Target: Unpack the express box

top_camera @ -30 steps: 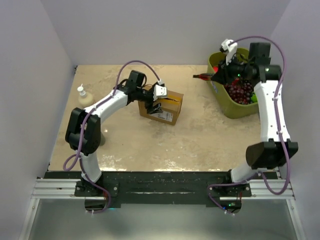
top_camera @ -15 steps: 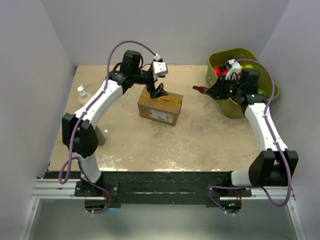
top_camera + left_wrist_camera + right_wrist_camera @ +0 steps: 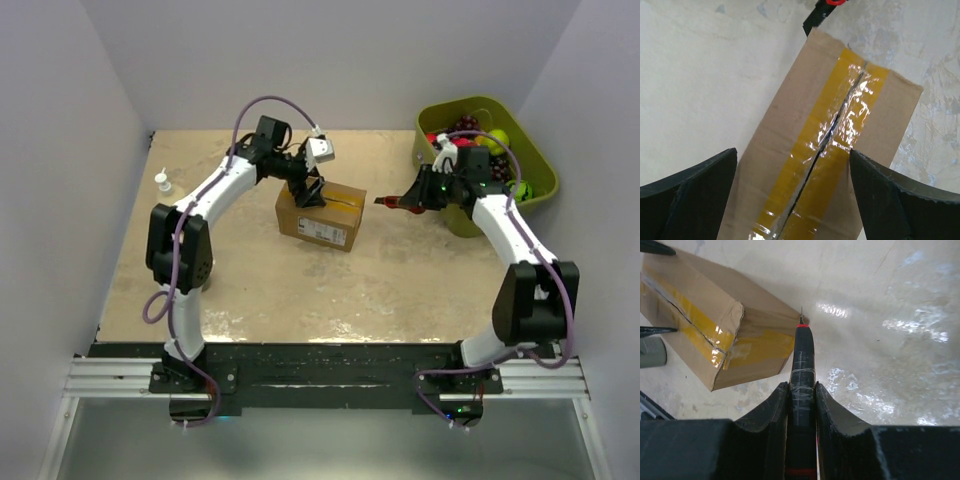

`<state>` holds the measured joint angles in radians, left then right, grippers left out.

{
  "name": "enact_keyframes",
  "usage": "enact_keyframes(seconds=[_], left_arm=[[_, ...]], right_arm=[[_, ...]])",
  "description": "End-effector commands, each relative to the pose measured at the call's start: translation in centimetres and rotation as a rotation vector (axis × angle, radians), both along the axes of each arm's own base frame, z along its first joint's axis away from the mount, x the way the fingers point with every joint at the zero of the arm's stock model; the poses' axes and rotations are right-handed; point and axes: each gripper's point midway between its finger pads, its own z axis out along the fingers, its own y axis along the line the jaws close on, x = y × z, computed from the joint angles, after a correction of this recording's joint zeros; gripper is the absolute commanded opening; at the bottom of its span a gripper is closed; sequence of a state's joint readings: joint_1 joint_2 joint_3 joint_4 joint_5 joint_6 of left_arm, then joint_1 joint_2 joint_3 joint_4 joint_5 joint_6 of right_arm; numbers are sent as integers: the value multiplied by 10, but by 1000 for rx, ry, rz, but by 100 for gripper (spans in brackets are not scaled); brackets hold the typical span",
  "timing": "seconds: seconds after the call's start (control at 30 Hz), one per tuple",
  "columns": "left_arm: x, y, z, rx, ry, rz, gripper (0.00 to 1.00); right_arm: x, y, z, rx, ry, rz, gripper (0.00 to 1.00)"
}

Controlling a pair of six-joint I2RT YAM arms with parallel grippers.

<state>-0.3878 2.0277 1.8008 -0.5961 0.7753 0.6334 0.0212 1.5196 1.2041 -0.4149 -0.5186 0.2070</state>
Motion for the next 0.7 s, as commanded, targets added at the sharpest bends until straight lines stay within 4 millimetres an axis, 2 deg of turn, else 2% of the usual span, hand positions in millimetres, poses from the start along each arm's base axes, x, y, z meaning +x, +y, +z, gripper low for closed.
enact_keyframes(seconds=[0.0, 0.03, 0.07, 0.13, 0.2, 0.23, 0.27, 0.37, 0.43, 0.47, 0.53, 0.6, 0.63, 0.67], left_arm=[[12, 27, 14, -47, 18, 185, 97], [8, 30, 20, -55, 15, 199, 96], [4, 35, 7, -35, 40, 229, 96], [3, 38, 11, -57, 89, 311, 94], [-5, 37, 7, -82, 166, 349, 94], [-10, 36, 15, -103, 170, 351, 94], [-14, 35, 14, -111, 186, 357, 94], [-12, 38, 32, -120, 134, 373, 95], [0, 48, 39, -85, 57, 412, 95], [6, 51, 49, -87, 20, 416, 95], [17, 54, 60, -76, -50, 411, 96], [22, 51, 62, -71, -70, 378, 97], [19, 41, 75, -111, -76, 318, 97], [16, 36, 75, -117, -59, 277, 98]], right_arm=[[10, 33, 20, -11, -43, 118, 0], [11, 44, 14, -19, -26, 147, 0], [16, 46, 19, -35, -41, 146, 0], [23, 52, 11, -48, -28, 136, 0], [42, 54, 17, -57, -53, 96, 0], [49, 59, 20, -46, -67, 93, 0], [62, 64, 21, -36, -71, 89, 0], [87, 72, 31, -43, -118, 97, 0], [93, 67, 30, -71, -111, 91, 0], [94, 62, 32, -81, -120, 88, 0], [97, 41, 32, -67, -106, 43, 0], [94, 21, 38, 13, -100, 16, 0], [93, 15, 40, 48, -108, 8, 0], [90, 13, 37, 103, -108, 10, 0]])
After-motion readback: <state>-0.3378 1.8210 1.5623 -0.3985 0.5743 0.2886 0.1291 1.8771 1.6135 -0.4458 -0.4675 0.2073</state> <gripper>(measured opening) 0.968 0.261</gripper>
